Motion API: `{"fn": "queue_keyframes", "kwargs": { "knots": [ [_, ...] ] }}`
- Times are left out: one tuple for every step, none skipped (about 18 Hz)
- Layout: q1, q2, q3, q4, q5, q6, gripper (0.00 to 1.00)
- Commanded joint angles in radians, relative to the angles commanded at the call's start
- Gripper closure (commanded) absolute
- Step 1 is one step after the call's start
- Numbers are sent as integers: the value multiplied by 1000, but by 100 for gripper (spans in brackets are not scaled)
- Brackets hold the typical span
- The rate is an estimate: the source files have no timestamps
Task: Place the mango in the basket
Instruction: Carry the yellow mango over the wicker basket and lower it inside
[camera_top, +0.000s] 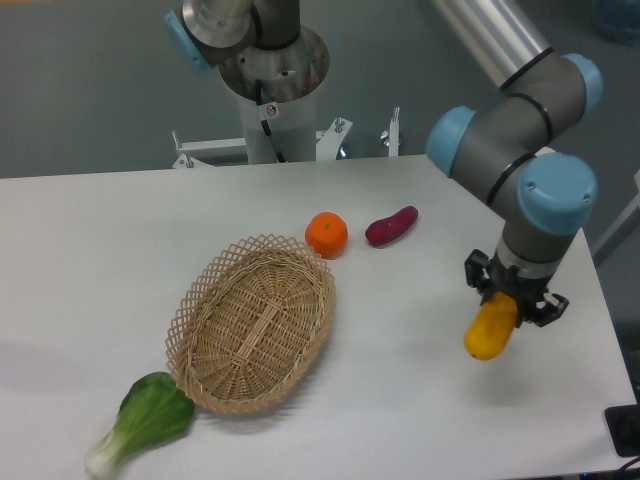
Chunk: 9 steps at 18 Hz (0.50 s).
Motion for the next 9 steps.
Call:
{"fn": "queue_keyframes", "kwargs": {
  "knots": [
    [-17,14,-25,3,0,-2,85],
    [-35,25,-45,5,0,-3,85],
    [-49,37,-61,5,0,-5,85],
    [-60,52,-78,5,-3,-5,85],
    [-68,66,-95,6,-8,-5,85],
    [-77,81,-114,6,-11,-5,85],
    [-91,97,-135,8,-12,-5,85],
    [-101,112,-161,14,-14,-5,85],
    [-112,127,-187,23,-14,-5,85]
  ]
}}
